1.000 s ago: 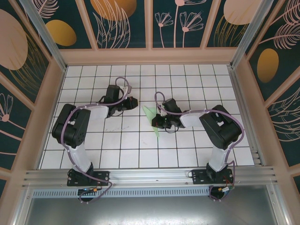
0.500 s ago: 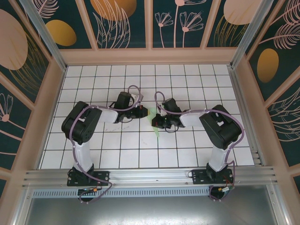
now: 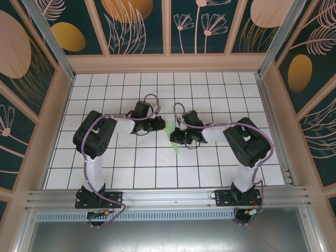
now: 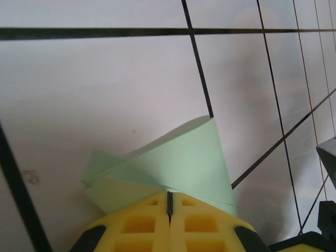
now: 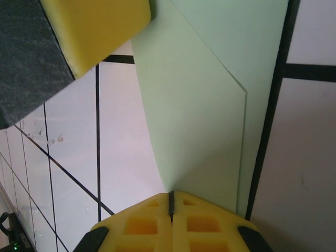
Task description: Fold a paper plane with a square sheet of paper (pick it up from the middle)
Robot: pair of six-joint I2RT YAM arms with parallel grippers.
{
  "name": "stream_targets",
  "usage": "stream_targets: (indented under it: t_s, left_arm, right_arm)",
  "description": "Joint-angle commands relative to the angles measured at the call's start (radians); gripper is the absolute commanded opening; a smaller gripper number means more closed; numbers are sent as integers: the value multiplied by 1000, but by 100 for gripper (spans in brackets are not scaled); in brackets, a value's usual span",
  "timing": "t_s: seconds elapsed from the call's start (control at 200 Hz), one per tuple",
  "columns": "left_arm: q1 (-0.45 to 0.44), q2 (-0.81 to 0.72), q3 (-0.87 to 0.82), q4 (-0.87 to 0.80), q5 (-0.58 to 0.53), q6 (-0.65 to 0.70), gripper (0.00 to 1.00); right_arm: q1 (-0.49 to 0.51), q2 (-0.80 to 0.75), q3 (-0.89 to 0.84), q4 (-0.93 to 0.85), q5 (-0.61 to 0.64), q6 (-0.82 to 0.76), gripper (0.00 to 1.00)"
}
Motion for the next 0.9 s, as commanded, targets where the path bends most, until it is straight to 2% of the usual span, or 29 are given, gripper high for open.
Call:
stream_targets:
  t_s: [0.0, 0.19, 0.425, 0.681, 0.896]
  left_arm:
    - [69, 51, 4, -53, -116, 16, 0]
    - [127, 77, 58, -82, -132, 27, 0]
    - [134, 70, 124, -118, -141, 28, 0]
    - [123, -140, -65, 65, 3, -71, 0]
    - [24, -209, -167, 169, 82, -123, 0]
  right_arm:
    - [-5, 34, -80, -180, 21, -6, 0]
    - [-4, 28, -104, -179, 23, -6, 0]
    - [-4, 20, -86, -171, 25, 0, 0]
    - [-4, -26, -10, -116, 18, 1, 0]
    - [1, -52, 60, -68, -24, -27, 0]
